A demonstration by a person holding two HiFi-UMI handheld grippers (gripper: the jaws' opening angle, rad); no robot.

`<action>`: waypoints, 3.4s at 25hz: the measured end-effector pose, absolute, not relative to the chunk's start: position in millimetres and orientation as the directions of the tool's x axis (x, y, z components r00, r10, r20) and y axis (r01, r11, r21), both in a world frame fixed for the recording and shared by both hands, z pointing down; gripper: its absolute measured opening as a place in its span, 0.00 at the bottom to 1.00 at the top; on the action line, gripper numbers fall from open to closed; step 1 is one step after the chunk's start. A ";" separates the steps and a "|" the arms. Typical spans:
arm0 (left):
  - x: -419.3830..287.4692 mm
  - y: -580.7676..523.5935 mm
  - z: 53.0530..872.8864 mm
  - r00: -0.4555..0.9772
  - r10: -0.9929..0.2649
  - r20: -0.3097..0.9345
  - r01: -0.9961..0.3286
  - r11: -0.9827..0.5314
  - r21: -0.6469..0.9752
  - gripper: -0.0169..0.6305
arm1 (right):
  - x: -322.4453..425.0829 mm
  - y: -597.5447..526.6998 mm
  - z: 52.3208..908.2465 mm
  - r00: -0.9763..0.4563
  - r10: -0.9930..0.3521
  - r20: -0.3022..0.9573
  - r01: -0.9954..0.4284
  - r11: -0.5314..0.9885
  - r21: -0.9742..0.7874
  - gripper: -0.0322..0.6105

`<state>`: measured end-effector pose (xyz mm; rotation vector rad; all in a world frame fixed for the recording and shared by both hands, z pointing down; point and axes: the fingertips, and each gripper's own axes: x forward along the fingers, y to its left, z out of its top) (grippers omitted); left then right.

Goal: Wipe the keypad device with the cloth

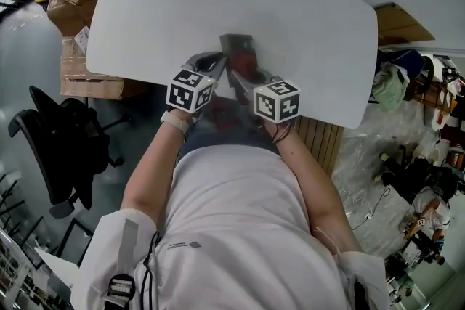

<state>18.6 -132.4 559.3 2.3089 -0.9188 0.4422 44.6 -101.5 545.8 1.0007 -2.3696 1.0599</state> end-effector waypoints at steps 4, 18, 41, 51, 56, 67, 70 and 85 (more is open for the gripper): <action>29.6 -118.3 555.6 0.721 -0.493 0.487 -0.689 -0.579 0.436 0.05 | 43.4 -104.4 548.7 -0.697 -0.455 0.554 -0.717 0.434 -0.545 0.13; 29.8 -127.1 559.8 0.733 -0.534 0.422 -0.676 -0.500 0.541 0.04 | 50.4 -116.0 558.2 -0.709 -0.492 0.505 -0.685 0.309 -0.660 0.13; 26.5 -126.4 561.9 0.731 -0.541 0.415 -0.678 -0.512 0.528 0.05 | 108.7 -135.9 613.4 -0.580 -0.577 0.576 -0.749 0.099 -0.655 0.13; 26.5 -129.1 559.7 0.717 -0.562 0.412 -0.692 -0.503 0.517 0.05 | 143.8 -139.8 644.7 -0.516 -0.578 0.632 -0.761 -0.029 -0.648 0.13; 19.9 -133.1 558.7 0.707 -0.572 0.416 -0.702 -0.499 0.508 0.05 | 136.5 -134.0 641.2 -0.534 -0.569 0.625 -0.754 -0.014 -0.657 0.13; -1.9 -137.2 563.3 0.688 -0.542 0.482 -0.725 -0.527 0.444 0.05 | 118.1 -112.7 617.6 -0.561 -0.575 0.596 -0.747 0.042 -0.663 0.13; -1.2 -136.8 546.5 0.716 -0.547 0.434 -0.698 -0.543 0.467 0.05 | 110.5 -134.6 580.4 -0.575 -0.630 0.522 -0.729 0.107 -0.676 0.13; 18.2 -118.7 564.1 0.718 -0.468 0.515 -0.676 -0.644 0.358 0.23 | 44.2 -174.5 534.6 -0.677 -0.551 0.488 -0.718 0.350 -0.602 0.13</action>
